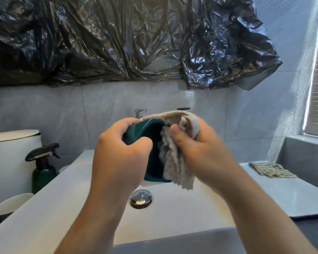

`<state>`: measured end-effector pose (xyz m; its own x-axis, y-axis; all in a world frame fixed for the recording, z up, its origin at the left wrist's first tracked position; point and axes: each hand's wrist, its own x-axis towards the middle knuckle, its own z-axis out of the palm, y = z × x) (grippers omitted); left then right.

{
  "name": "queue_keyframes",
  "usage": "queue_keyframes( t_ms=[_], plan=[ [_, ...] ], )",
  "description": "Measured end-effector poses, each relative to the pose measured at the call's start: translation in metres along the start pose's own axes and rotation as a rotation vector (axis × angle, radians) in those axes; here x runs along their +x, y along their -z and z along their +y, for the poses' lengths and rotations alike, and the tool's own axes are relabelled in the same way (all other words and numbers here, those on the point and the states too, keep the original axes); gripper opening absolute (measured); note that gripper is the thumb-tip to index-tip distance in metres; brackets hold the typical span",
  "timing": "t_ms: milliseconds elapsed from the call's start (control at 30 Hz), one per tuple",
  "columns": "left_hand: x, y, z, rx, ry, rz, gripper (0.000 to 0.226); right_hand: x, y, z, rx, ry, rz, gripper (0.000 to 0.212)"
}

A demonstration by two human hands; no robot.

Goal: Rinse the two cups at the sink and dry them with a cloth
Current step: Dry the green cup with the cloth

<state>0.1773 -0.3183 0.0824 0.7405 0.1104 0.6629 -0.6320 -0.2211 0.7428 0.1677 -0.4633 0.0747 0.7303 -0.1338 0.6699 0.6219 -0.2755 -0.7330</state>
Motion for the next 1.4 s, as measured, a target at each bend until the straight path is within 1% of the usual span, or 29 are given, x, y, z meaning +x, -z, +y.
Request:
queue_keyframes(
  t_ms=[67,100,133,200,233,267,300,333,367,433,467,533,567,633,733,767,867,900,933,967,1033,1067,1100,1167,1200,1267,1333,1367,1400],
  plan=[
    [-0.005,-0.004,0.004,0.010,-0.040,-0.025,0.035,-0.002,-0.008,0.006,-0.131,0.006,-0.026,0.026],
    [-0.006,-0.005,0.005,0.027,-0.051,-0.030,0.035,-0.002,-0.007,0.008,-0.185,0.000,-0.065,0.042],
    [-0.006,-0.005,0.005,0.036,-0.052,-0.029,0.036,0.001,-0.005,0.010,-0.193,-0.027,-0.138,0.065],
    [-0.003,-0.004,0.002,-0.013,-0.018,-0.028,0.036,0.006,-0.001,0.007,-0.019,-0.168,-0.270,0.114],
    [-0.002,-0.003,0.002,-0.065,0.008,-0.035,0.035,0.008,0.001,0.004,0.111,-0.228,-0.285,0.131],
    [-0.001,-0.002,0.003,-0.118,0.028,-0.046,0.034,0.008,0.002,0.003,0.233,-0.254,-0.284,0.132],
    [0.000,-0.002,0.005,-0.159,0.038,-0.055,0.033,0.007,0.004,0.003,0.324,-0.238,-0.265,0.106],
    [0.000,-0.002,0.006,-0.179,0.039,-0.059,0.033,0.006,0.004,0.001,0.363,-0.217,-0.241,0.072],
    [0.000,-0.003,0.006,-0.183,0.029,-0.059,0.033,0.004,0.003,0.000,0.358,-0.211,-0.222,0.052],
    [-0.005,-0.005,0.007,-0.154,-0.017,-0.057,0.034,0.001,0.008,0.006,0.251,-0.216,-0.193,0.051],
    [-0.008,-0.006,0.007,-0.120,-0.056,-0.056,0.035,0.004,0.007,0.007,0.155,-0.222,-0.169,0.042],
    [-0.013,-0.008,0.008,-0.014,-0.104,-0.064,0.042,0.005,0.008,0.007,-0.094,-0.205,-0.109,0.007],
    [-0.014,-0.008,0.008,0.042,-0.094,-0.086,0.044,0.006,0.009,0.010,-0.221,-0.171,-0.045,0.007],
    [-0.013,-0.008,0.007,0.137,-0.002,-0.172,0.039,0.007,0.007,0.014,-0.454,0.000,0.024,0.021],
    [-0.008,-0.008,0.002,0.169,0.082,-0.211,0.031,0.004,-0.001,0.005,-0.712,0.173,-0.006,0.038],
    [-0.008,-0.008,0.000,0.169,0.066,-0.199,0.028,0.002,-0.003,0.006,-0.713,0.187,-0.015,0.038],
    [-0.010,-0.007,0.001,0.166,-0.031,-0.152,0.024,-0.005,0.002,0.015,-0.399,0.155,0.038,0.015],
    [-0.011,-0.005,0.003,0.152,-0.059,-0.134,0.025,-0.006,0.003,0.019,-0.390,0.166,0.061,0.020],
    [-0.012,-0.004,0.006,0.132,-0.076,-0.121,0.026,-0.006,0.003,0.019,-0.463,0.165,0.067,0.027],
    [-0.012,-0.003,0.007,0.110,-0.079,-0.113,0.027,-0.006,0.003,0.021,-0.569,0.165,0.043,0.028],
    [-0.009,-0.001,0.007,0.064,-0.042,-0.086,0.028,-0.002,0.004,0.008,-0.807,0.146,-0.068,0.016],
    [-0.006,0.000,0.005,0.047,-0.001,-0.070,0.028,0.000,0.005,0.002,-0.808,0.109,-0.115,0.013],
    [-0.002,0.001,0.002,0.036,0.049,-0.066,0.029,0.000,0.007,-0.003,-0.736,0.067,-0.157,0.014],
    [0.004,0.002,-0.005,0.039,0.159,-0.119,0.031,-0.001,0.016,-0.010,-0.633,-0.051,-0.218,0.015],
    [0.007,0.003,-0.008,0.052,0.206,-0.159,0.032,-0.002,0.023,-0.014,-0.628,-0.115,-0.212,0.015],
    [0.008,0.002,-0.012,0.079,0.260,-0.199,0.033,0.006,0.038,-0.019,-0.523,-0.260,-0.133,0.015],
    [0.008,0.003,-0.015,0.088,0.276,-0.193,0.024,0.015,0.048,-0.021,-0.397,-0.371,-0.049,0.015],
    [0.008,0.003,-0.015,0.082,0.280,-0.184,0.014,0.017,0.051,-0.020,-0.348,-0.371,0.024,0.015],
    [0.008,0.003,-0.014,0.071,0.288,-0.182,0.009,0.020,0.053,-0.017,-0.266,-0.322,0.157,0.015]
  ],
)
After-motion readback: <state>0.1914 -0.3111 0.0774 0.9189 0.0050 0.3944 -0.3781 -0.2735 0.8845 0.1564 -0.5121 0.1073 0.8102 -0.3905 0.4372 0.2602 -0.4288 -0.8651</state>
